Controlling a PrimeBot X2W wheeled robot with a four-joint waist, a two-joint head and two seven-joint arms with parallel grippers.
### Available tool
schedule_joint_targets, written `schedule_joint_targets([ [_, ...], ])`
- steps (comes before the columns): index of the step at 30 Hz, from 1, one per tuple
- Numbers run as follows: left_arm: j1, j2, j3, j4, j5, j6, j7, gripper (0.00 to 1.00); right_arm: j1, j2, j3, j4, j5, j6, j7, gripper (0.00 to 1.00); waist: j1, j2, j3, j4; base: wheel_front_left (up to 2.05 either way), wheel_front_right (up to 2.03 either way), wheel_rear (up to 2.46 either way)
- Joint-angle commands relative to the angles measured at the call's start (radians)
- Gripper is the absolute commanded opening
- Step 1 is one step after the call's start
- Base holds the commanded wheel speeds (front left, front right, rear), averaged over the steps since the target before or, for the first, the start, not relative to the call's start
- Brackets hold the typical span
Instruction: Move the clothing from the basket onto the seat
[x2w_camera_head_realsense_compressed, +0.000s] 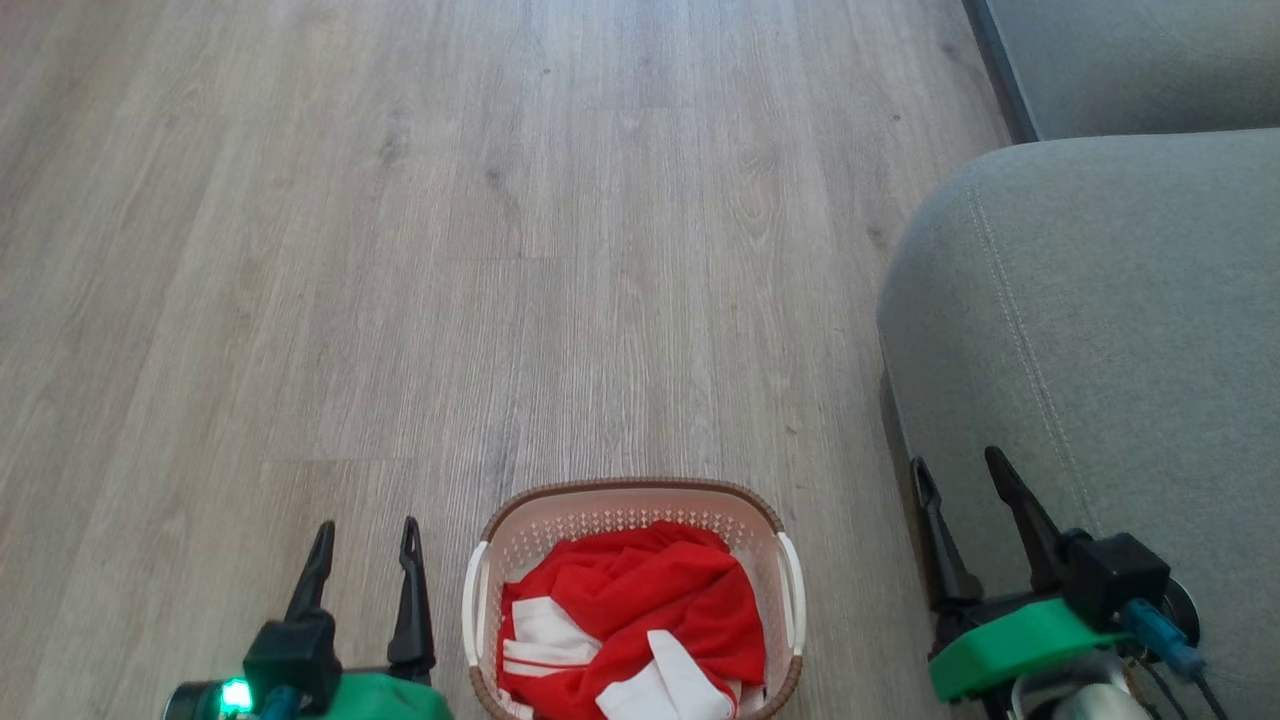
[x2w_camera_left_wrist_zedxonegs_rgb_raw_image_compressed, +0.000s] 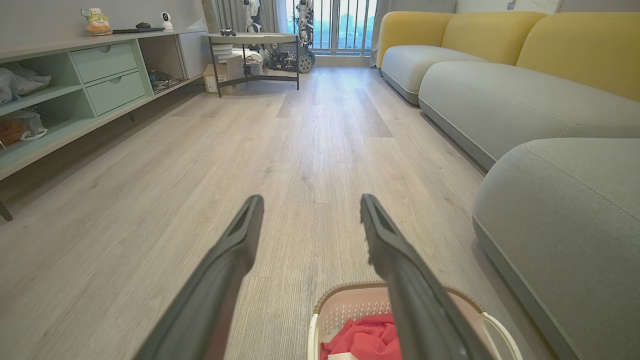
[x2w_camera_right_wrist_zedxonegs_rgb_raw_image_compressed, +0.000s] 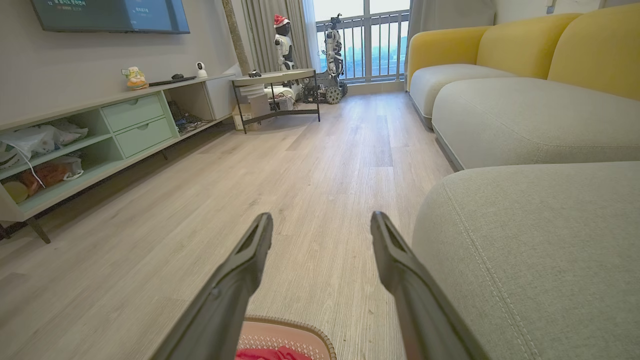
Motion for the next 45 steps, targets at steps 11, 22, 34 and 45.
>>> schedule_joint_targets([
  [11,-0.034,0.004,0.025,-0.017,0.008,-0.004,-0.012,1.0,-0.022,-0.014,0.016,-0.041,-0.005,0.0,-0.01,1.0,0.0,0.0,0.02,0.002,0.0,0.0,0.0],
  [22,-0.132,0.004,-0.03,0.066,0.025,-0.051,-0.012,1.0,-0.074,-0.014,-0.013,-0.069,-0.023,0.0,-0.01,1.0,0.0,0.0,0.147,-0.007,0.0,0.0,0.0],
  [34,-0.411,0.004,-0.153,0.347,0.067,-0.098,-0.012,1.0,-0.216,-0.014,-0.079,-0.134,-0.065,0.0,-0.01,1.0,0.0,0.0,0.444,-0.071,0.0,0.0,0.0],
  [45,-0.669,0.004,-0.282,0.648,0.121,-0.126,-0.012,1.0,-0.316,-0.014,-0.1,-0.22,-0.069,0.0,-0.01,1.0,0.0,0.0,0.673,-0.128,0.0,0.0,0.0],
])
